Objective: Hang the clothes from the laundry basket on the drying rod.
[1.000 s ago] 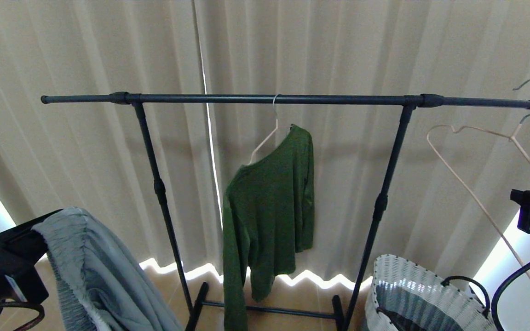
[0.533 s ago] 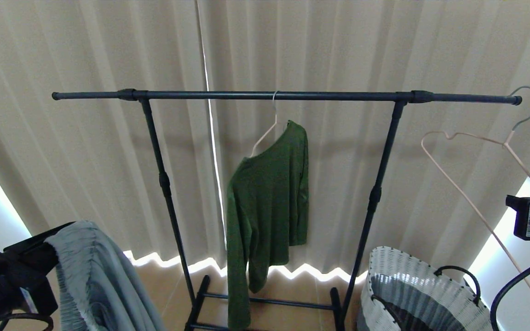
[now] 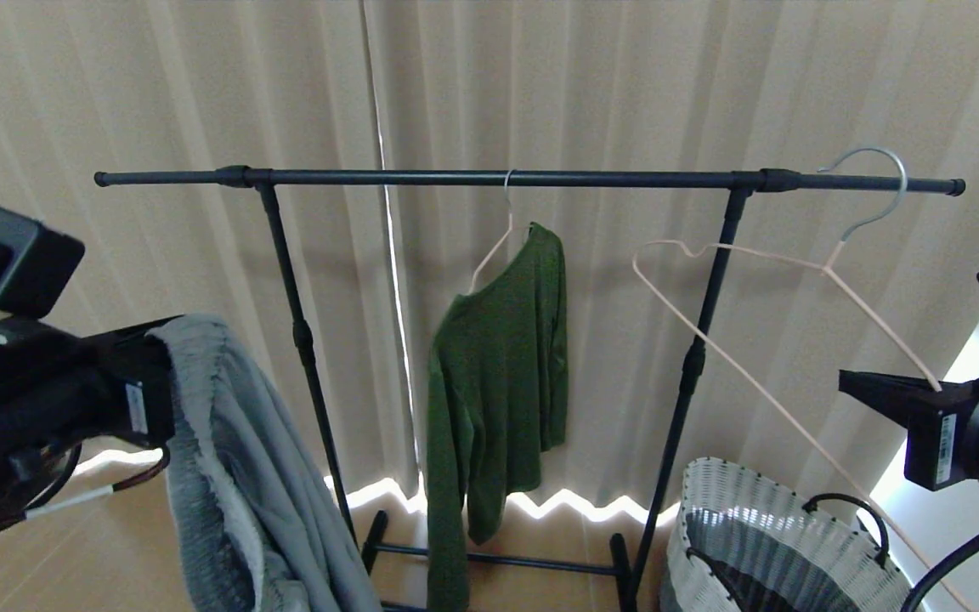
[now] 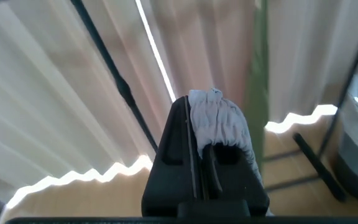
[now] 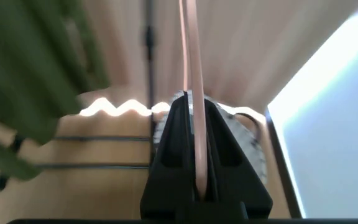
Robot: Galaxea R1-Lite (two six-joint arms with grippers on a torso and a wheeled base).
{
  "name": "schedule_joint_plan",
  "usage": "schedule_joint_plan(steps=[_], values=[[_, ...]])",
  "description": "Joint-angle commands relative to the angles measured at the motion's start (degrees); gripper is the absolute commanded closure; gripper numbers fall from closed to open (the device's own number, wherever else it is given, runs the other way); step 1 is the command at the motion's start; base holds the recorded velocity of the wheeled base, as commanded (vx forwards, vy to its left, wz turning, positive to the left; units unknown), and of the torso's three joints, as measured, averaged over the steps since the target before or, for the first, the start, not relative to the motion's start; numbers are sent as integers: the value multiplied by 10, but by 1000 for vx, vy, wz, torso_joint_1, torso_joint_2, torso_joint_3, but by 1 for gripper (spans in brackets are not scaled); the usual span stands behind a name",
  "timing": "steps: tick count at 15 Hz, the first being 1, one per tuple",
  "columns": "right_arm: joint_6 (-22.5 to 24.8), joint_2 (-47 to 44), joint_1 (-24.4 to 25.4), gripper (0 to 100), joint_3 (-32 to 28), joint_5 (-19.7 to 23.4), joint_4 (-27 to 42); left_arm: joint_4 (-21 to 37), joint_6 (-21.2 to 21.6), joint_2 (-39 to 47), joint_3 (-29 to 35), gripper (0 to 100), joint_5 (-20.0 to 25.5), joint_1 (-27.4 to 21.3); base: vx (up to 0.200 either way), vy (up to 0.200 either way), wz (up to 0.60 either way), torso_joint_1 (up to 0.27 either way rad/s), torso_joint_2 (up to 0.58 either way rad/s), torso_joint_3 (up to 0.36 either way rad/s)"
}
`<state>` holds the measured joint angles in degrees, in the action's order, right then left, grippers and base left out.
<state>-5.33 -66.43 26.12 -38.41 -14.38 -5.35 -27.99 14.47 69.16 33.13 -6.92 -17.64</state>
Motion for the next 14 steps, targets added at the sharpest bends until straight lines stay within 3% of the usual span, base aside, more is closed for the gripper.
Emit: schedule_joint_plan(steps=[1,4,5,7,9,14], values=[[-1,1,13,100,0,42,0,36,-5,72,82,100,-32,-12,0,0,0,0,0,0],[-9,1,53,100,2,111,1,50,-59,124,149,100,-70,-44,0,0,0,0,0,0],[-14,0,61,100,2,115,0,50,-63,130,155,100,-75,-48,0,0,0,0,0,0],[-72,-9,143,100,2,120,0,56,-89,177,201,100,-109,-66,0,0,0,0,0,0],[-104,-20,190,100,-2,126,-1,72,-93,206,242,100,-122,-66,0,0,0,0,0,0],[-112,-57,271,100,-7,145,-57,85,-101,249,290,100,-145,-70,0,0,0,0,0,0]])
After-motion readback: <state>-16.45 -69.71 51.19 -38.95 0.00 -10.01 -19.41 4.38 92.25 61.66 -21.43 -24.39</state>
